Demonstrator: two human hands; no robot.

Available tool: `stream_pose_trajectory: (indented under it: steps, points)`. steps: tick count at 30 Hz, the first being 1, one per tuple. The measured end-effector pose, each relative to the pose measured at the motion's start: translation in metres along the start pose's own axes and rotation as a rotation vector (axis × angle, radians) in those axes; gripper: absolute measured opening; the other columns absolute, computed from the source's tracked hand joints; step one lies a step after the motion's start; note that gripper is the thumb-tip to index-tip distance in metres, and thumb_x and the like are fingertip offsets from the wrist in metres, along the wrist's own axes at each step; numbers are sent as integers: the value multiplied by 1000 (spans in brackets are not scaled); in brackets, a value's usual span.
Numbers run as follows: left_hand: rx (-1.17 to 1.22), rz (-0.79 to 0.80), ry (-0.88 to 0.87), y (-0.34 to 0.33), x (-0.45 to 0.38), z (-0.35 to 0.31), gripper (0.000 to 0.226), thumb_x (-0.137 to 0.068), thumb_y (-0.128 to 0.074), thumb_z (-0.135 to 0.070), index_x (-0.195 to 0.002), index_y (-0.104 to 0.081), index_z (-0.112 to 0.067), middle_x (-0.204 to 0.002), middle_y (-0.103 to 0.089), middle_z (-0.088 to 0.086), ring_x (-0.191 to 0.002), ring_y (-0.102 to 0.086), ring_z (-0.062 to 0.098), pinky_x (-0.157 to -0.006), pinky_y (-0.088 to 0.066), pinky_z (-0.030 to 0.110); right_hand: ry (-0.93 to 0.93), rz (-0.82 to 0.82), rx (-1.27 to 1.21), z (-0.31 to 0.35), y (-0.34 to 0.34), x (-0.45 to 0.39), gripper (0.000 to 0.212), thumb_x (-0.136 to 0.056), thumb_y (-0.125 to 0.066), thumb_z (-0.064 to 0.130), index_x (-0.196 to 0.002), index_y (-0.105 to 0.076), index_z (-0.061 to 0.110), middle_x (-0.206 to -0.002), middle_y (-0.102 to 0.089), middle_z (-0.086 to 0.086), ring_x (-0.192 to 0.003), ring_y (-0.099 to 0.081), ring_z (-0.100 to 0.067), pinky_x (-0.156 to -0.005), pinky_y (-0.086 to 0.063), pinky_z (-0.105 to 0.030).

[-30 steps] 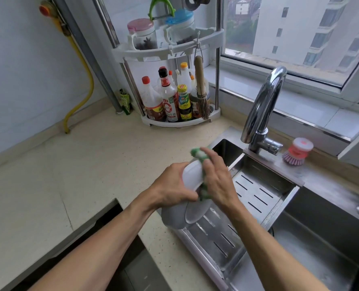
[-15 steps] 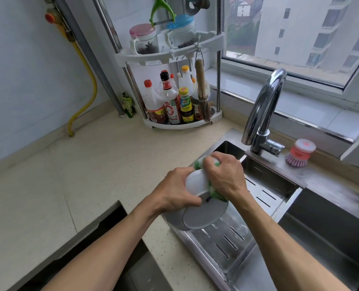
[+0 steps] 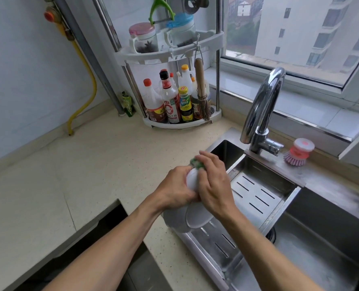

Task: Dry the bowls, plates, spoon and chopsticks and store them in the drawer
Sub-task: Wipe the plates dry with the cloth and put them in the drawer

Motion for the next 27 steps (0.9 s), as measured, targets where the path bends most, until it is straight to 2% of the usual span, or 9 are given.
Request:
stream_pose_trajectory:
  steps: [2,6,8,12,13,15,18,24,27]
  points:
    - [-15,-16,-18,-1,3,-2,37,-66,-84,-10,-85,-59,-28,-88,-66,-4,-82,-68,18,-62,-53,24,34,-39,8,-11,4,-2,37,-96,-36,27,-118,-63,17,-126,-58,2,-115,-52,-14,-105,-40,-42]
    - [-69,-91,-33,6,6,-3,41,-64,-86,-15,-94,-58,-26,-92,-64,-4,-81,-64,15,-58,-46,18,-360,-70,-128,-54,18,-12,41,-88,-31,33,-113,-62,23,-118,-64,-6,-99,-58,-18,-90,-48,-41]
    - [-58,-83,-30,6,4,-4,44,-66,-85,-15,-99,-58,-25,-96,-64,-3,-84,-65,16,-60,-48,18,-282,-96,-100,-35,16,-12,47,-88,-31,30,-119,-62,16,-119,-57,-2,-104,-55,-18,-93,-47,-38]
    - [-52,-57,-54,2,4,-10,39,-67,-85,-15,-88,-57,-31,-88,-65,-9,-80,-66,11,-63,-54,20,32,-86,-35,0,6,-10,42,-89,-35,27,-114,-66,16,-114,-54,9,-105,-51,-15,-92,-42,-31]
    - [-66,-70,-63,2,6,-10,39,-67,-85,-16,-90,-57,-29,-90,-65,-7,-81,-66,11,-63,-54,21,-5,-95,-39,-7,10,-11,37,-89,-36,28,-109,-67,21,-110,-57,10,-100,-55,-16,-88,-44,-33]
    - [-85,-96,-101,6,10,-9,43,-66,-86,-19,-99,-59,-22,-95,-64,-2,-83,-65,15,-60,-54,21,-233,-128,-128,-31,23,-15,28,-87,-37,33,-92,-65,31,-94,-64,8,-88,-59,-17,-74,-49,-34]
    - [7,-101,-130,14,14,-11,46,-64,-87,-15,-103,-63,-17,-99,-65,0,-89,-66,18,-65,-60,31,-411,-162,-149,-56,38,-13,32,-80,-32,34,-75,-62,26,-74,-62,6,-74,-54,-16,-60,-39,-28]
    - [169,44,0,23,10,-1,51,-61,-88,-5,-108,-71,-18,-101,-72,5,-92,-71,22,-78,-62,43,-327,-133,-131,-42,41,-28,42,-78,-35,32,-60,-58,2,-60,-53,-3,-58,-45,-12,-53,-31,-28]
    - [64,89,9,25,3,-2,53,-60,-89,-7,-108,-69,-15,-101,-71,7,-91,-70,25,-77,-62,44,-216,-48,-69,-23,37,-38,36,-81,-37,32,-53,-45,11,-54,-44,1,-53,-38,-12,-53,-31,-28]
Point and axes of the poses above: each hand's wrist, its own x-axis away from the middle knuckle, its own y-axis out of the back of the hand, z = x × y, the point moved 7 cm from there along -x, towards the middle knuckle
